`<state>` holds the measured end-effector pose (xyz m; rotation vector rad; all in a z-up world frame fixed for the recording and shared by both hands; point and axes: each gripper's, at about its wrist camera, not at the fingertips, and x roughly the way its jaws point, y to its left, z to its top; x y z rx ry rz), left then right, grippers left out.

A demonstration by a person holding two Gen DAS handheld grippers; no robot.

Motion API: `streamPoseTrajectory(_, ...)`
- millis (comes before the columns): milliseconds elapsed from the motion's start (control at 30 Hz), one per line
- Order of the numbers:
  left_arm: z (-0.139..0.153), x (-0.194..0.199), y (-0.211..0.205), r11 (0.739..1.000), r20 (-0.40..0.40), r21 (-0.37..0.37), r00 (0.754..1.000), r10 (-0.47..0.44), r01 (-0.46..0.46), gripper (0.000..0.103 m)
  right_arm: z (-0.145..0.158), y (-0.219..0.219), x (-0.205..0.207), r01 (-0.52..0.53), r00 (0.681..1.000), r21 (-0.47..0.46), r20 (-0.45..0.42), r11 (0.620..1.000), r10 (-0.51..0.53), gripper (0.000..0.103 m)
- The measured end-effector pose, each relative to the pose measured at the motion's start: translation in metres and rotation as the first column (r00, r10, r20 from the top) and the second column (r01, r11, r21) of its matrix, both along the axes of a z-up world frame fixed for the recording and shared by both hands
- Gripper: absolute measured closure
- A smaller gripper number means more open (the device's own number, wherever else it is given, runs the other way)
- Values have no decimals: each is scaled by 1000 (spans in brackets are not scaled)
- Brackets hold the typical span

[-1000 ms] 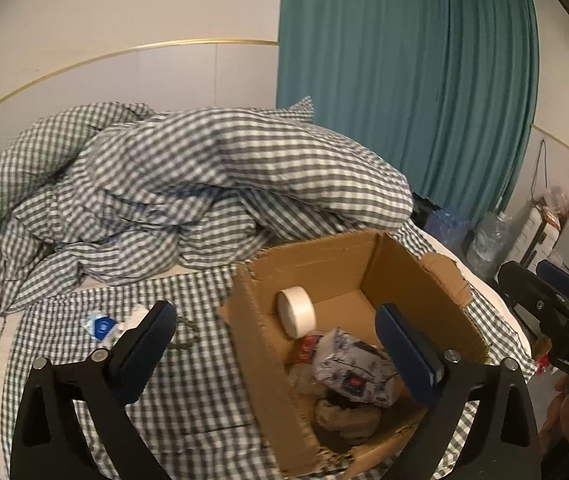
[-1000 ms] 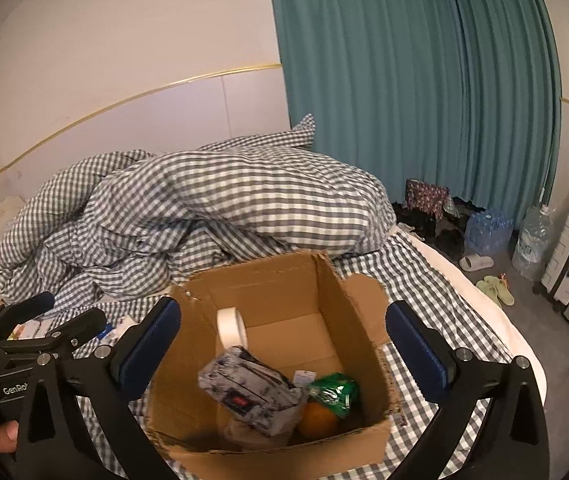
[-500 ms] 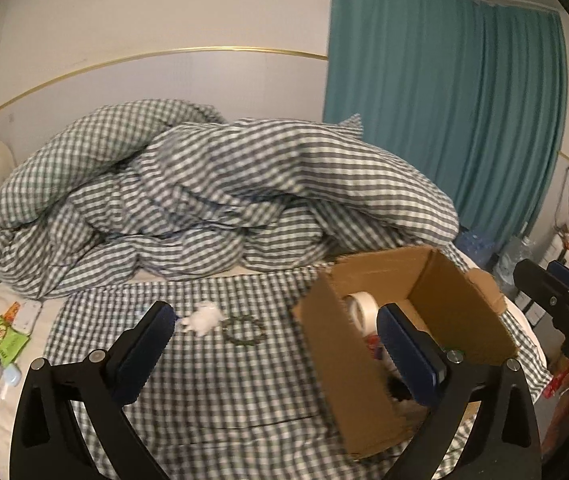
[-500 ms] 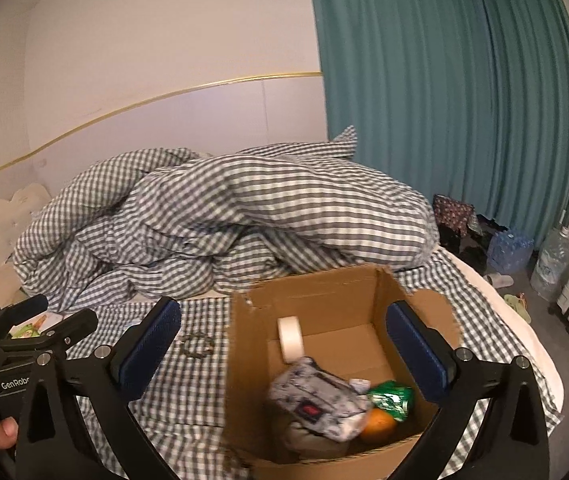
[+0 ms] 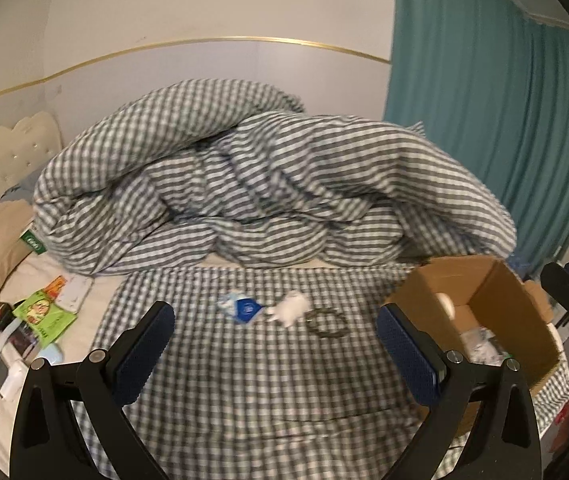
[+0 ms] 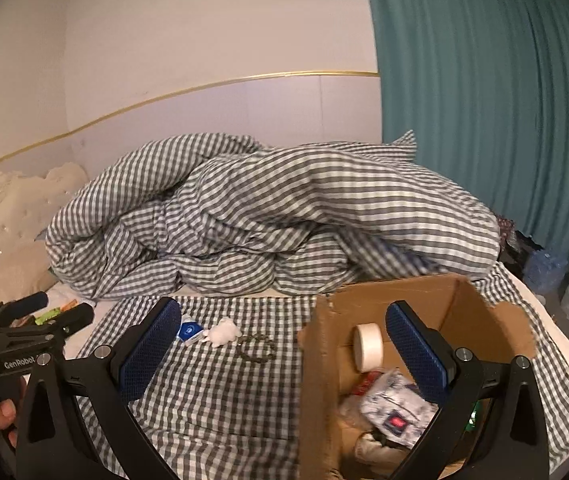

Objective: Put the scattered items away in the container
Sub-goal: 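Move both grippers back toward the remaining small items on the bed, then grasp the blue tissue pack with the left gripper while the right gripper grasps the bead bracelet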

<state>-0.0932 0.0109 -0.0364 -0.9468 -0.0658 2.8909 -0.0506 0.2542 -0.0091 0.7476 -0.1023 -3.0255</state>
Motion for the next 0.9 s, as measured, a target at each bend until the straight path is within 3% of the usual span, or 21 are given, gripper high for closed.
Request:
streamPoseTrajectory(200, -17, -13, -31, 999, 31, -2, 999, 41, -41, 0, -16, -30, -22, -53, 998, 23, 44, 998, 52, 0)
streamPoseTrajectory(467, -44, -37, -42, 999, 70, -16, 997, 38, -37, 0, -40, -55, -52, -95, 992, 41, 91, 995, 91, 0)
streamPoseTrajectory(767, -100, -87, -52, 1000, 167, 20, 986, 10, -14, 0, -78, -67, -84, -159, 977, 36, 149, 987, 152, 0)
streamPoseTrajectory(900, -125, -109, -52, 1000, 195, 1, 981, -13, 13, 0, -98, -73, -99, -183, 967, 36, 185, 982, 174, 0)
